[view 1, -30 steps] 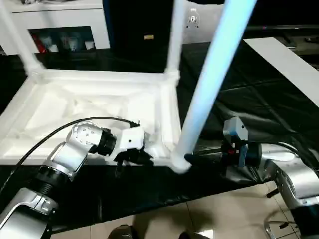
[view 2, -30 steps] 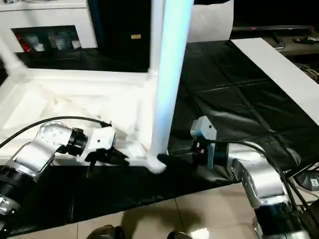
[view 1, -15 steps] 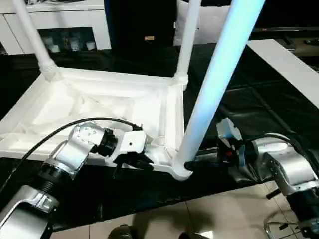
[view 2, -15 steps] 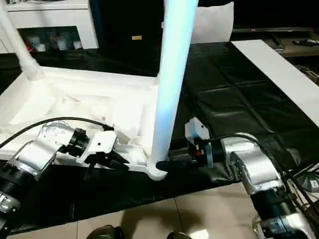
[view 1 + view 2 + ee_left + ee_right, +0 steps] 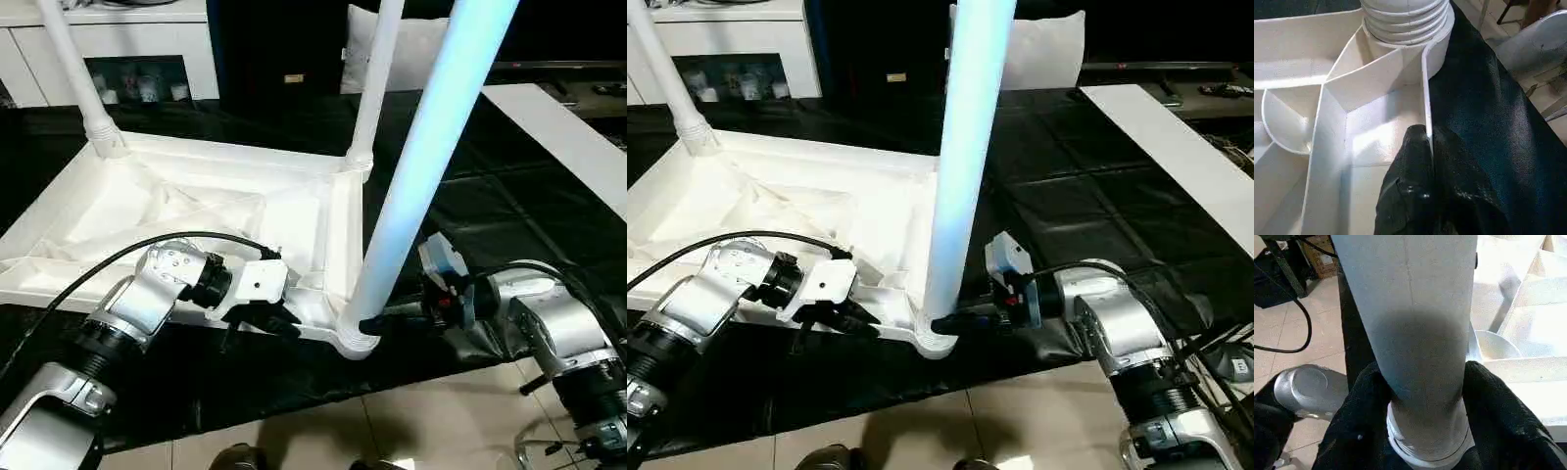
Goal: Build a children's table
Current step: Rotate leg to tighten
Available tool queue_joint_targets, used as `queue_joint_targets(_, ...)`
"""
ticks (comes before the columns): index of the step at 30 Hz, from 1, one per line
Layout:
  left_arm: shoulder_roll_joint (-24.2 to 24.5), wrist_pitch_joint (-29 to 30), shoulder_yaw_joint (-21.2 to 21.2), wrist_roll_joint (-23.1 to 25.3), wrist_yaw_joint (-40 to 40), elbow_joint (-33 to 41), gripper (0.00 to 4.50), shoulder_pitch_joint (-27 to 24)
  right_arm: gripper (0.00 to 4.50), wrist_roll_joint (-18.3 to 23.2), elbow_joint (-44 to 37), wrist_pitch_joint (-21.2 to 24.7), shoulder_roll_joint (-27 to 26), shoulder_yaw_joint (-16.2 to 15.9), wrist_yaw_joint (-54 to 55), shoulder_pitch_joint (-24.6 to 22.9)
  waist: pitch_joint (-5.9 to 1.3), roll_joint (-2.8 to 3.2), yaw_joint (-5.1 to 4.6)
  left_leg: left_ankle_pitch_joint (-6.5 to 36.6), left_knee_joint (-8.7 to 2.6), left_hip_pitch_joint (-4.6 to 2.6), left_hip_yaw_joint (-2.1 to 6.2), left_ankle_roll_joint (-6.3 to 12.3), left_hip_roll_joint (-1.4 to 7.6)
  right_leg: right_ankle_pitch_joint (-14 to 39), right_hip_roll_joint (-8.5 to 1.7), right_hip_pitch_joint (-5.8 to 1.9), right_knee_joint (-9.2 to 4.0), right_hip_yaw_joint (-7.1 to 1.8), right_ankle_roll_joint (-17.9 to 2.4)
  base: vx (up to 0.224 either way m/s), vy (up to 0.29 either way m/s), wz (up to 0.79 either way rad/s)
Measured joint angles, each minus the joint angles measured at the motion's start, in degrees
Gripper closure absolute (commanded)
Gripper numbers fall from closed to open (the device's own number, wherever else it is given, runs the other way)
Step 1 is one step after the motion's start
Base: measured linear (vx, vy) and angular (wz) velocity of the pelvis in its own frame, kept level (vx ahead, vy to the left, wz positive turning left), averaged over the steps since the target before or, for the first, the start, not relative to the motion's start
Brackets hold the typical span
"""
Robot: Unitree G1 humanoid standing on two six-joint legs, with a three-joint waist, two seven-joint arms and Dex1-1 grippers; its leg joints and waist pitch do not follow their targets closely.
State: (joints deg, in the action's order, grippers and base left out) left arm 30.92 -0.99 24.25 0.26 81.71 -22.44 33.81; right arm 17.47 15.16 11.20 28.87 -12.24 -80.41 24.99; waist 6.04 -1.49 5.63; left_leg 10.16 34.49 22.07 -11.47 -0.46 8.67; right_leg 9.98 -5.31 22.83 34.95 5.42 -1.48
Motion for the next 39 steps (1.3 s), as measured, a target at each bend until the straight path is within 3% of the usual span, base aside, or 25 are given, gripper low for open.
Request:
queue_joint_targets(1,0.0,0.0,0.1,0.0,0.0,0.0,4.50,0.0,2.59,-0.1,0.0,-0.2,0.0,-0.1,0.1,0.0,0.00,0.00,-0.01,0.0,0.00,-0.01,0.00,0.00,0.00,0.0,0.00,0.00,0.00,0.00,0.0,0.000,0.000,0.00)
queue_joint_targets(2,0.0,0.0,0.1,0.0,0.0,0.0,4.50,0.0,2.03,0.1,-0.1,0.6,0.0,-0.1,0.1,0.0,-0.03,0.00,-0.01,0.0,0.00,-0.02,0.00,0.00,0.01,0.0,0.00,-0.01,0.01,0.00,0.0,0.000,0.000,0.00)
queue_joint_targets(5,0.1,0.0,0.2,0.1,0.0,0.0,4.50,0.0,1.86,0.5,-0.4,3.1,-0.1,0.0,0.1,0.0,-0.13,-0.05,0.02,0.0,0.00,-0.03,0.00,0.00,0.02,0.0,0.02,-0.02,0.01,0.00,0.0,0.000,0.000,0.00)
queue_joint_targets(9,0.0,0.0,0.3,0.1,0.0,0.0,4.50,0.0,1.47,-0.2,-0.4,2.0,-1.1,-0.6,1.1,-0.1,-0.14,-0.05,0.08,0.0,0.00,-0.02,-0.02,0.00,0.03,0.0,0.01,-0.01,0.01,0.00,0.0,0.000,0.000,0.00)
queue_joint_targets(15,0.0,-0.1,0.3,0.1,0.0,0.0,4.50,0.0,1.47,-1.4,-0.4,0.7,-1.3,-1.2,2.3,-0.1,-0.14,-0.05,0.14,0.0,0.01,-0.02,-0.03,0.00,0.04,0.0,0.02,-0.01,0.01,0.00,0.0,0.000,0.000,0.00)
queue_joint_targets(24,0.0,-0.1,0.4,0.1,0.0,0.0,4.50,0.0,2.30,-0.7,-0.4,2.0,-1.2,-1.2,1.4,-0.1,-0.14,-0.04,0.16,0.0,0.02,-0.02,-0.03,0.00,0.04,0.0,0.02,-0.01,0.02,0.00,0.0,0.000,0.000,0.00)
queue_joint_targets(30,0.0,0.1,0.4,0.1,0.0,0.0,4.50,0.0,2.45,-0.7,-0.4,2.0,-1.2,-1.2,1.3,-0.1,-0.19,-0.03,0.20,0.0,0.05,-0.02,-0.04,0.00,0.04,0.0,0.01,-0.02,0.04,0.00,0.0,0.000,0.000,0.00)
queue_joint_targets(33,-0.1,1.6,0.3,-0.1,0.0,0.4,4.50,0.0,2.48,-0.7,-0.6,2.5,-1.1,-1.2,1.4,-0.2,-0.28,-0.01,0.22,0.0,0.05,-0.02,-0.04,0.00,0.04,0.0,0.01,-0.03,0.03,0.00,0.0,0.000,0.000,0.00)
queue_joint_targets(39,-1.3,10.6,-0.7,0.0,-3.6,4.0,4.50,-1.4,2.50,-0.5,-3.2,5.8,-2.8,0.7,6.3,-2.9,-0.58,0.06,0.18,0.0,0.06,-0.21,-0.04,0.00,0.04,0.0,0.01,-0.16,0.05,-0.01,0.0,0.000,0.000,0.00)
